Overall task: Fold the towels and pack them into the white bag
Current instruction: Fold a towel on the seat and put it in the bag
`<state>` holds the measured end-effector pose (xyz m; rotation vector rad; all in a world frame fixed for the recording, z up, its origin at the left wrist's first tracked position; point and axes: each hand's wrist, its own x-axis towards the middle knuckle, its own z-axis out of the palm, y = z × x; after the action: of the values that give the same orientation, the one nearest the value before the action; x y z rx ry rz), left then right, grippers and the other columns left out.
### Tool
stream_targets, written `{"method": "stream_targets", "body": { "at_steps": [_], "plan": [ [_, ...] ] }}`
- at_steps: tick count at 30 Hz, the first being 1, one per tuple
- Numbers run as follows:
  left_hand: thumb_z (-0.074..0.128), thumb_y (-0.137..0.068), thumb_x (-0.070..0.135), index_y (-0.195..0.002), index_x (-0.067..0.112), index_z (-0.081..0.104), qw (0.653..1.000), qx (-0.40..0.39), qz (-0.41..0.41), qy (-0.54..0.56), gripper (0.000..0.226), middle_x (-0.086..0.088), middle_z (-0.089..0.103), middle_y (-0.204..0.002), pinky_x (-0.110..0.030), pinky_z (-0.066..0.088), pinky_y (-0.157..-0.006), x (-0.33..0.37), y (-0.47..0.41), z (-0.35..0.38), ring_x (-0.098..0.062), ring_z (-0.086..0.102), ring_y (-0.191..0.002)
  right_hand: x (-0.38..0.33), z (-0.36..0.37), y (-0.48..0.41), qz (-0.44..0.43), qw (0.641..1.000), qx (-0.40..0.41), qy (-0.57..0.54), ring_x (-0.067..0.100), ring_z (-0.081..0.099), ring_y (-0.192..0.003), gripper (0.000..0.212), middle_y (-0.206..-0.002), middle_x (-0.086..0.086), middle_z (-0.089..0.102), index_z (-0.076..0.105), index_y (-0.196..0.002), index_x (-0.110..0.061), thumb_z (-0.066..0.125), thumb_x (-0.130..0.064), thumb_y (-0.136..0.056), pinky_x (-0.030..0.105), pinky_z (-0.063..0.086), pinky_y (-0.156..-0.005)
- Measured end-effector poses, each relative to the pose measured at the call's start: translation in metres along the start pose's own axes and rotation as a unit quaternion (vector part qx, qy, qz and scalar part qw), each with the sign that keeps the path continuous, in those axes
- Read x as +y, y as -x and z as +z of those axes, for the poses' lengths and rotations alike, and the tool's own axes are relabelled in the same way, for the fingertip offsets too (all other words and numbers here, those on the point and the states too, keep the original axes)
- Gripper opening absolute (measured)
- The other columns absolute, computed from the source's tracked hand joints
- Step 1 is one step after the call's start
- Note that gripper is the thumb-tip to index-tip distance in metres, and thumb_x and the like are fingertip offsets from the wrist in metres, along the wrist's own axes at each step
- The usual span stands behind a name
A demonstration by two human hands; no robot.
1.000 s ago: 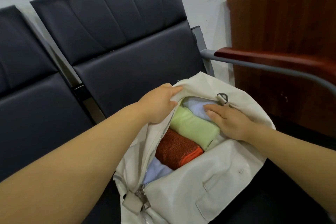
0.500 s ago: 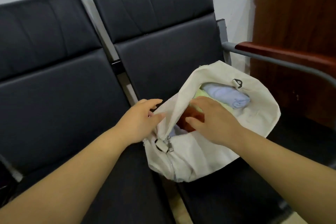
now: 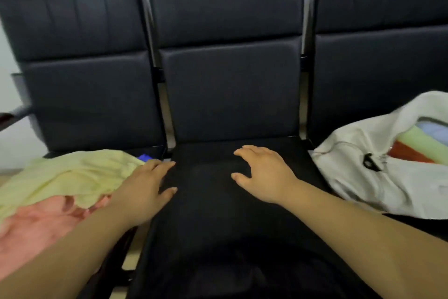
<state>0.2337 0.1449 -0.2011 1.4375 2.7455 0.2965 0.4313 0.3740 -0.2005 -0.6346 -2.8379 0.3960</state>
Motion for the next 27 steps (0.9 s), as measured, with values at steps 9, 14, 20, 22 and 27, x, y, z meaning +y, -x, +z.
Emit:
{"method": "stream_targets", "body": {
  "at_steps": [9, 14, 20, 22, 27],
  "plan": [
    [0.032, -0.072, 0.076, -0.150, 0.031, 0.044, 0.976, 0.085, -0.200, 0.003, 0.091, -0.006, 0.041, -0.151, -0.049, 0.039, -0.109, -0.185, 0.083, -0.033, -0.035, 0.043, -0.133, -0.195, 0.105, -0.112, -0.116, 0.982, -0.120, -0.087, 0.021, 0.038, -0.143, 0.068, -0.157, -0.003, 0.039, 0.039, -0.153, -0.027, 0.062, -0.053, -0.093, 0.036, 0.038, -0.113],
    [0.052, -0.092, 0.064, -0.152, 0.034, 0.040, 0.965, 0.105, -0.240, 0.019, 0.068, -0.004, 0.032, -0.161, -0.050, 0.032, -0.113, -0.238, 0.070, -0.026, -0.034, 0.032, -0.143, -0.254, 0.149, -0.168, -0.122, 0.977, -0.145, -0.101, 0.020, 0.044, -0.136, 0.064, -0.148, 0.001, 0.048, 0.041, -0.150, -0.023, 0.063, -0.046, -0.094, 0.032, 0.038, -0.109],
    [0.049, -0.096, 0.061, -0.151, 0.037, 0.040, 0.958, 0.074, -0.264, 0.079, 0.061, 0.002, 0.042, -0.156, -0.050, 0.036, -0.113, -0.292, 0.038, -0.012, -0.031, 0.041, -0.139, -0.258, 0.187, -0.206, -0.097, 0.968, -0.190, -0.129, 0.015, 0.059, -0.118, 0.060, -0.134, -0.001, 0.061, 0.042, -0.148, -0.032, 0.069, -0.034, -0.094, 0.025, 0.045, -0.091],
    [0.056, -0.096, 0.053, -0.146, 0.034, 0.049, 0.952, 0.099, -0.269, 0.102, 0.053, 0.000, 0.053, -0.146, -0.048, 0.041, -0.108, -0.301, 0.031, -0.009, -0.030, 0.050, -0.129, -0.254, 0.194, -0.211, -0.085, 0.966, -0.188, -0.158, 0.009, 0.057, -0.104, 0.057, -0.118, -0.005, 0.063, 0.047, -0.144, -0.035, 0.071, -0.031, -0.092, 0.024, 0.045, -0.085],
    [0.069, -0.093, 0.025, -0.134, 0.031, 0.063, 0.925, 0.184, -0.275, 0.186, 0.041, 0.003, 0.071, -0.112, -0.027, 0.045, -0.084, -0.306, 0.024, -0.028, -0.015, 0.064, -0.096, -0.248, 0.172, -0.222, -0.090, 0.961, -0.125, -0.228, 0.005, 0.059, -0.082, 0.046, -0.094, -0.013, 0.060, 0.059, -0.131, -0.037, 0.075, -0.029, -0.089, 0.023, 0.047, -0.076]
  ]
}}
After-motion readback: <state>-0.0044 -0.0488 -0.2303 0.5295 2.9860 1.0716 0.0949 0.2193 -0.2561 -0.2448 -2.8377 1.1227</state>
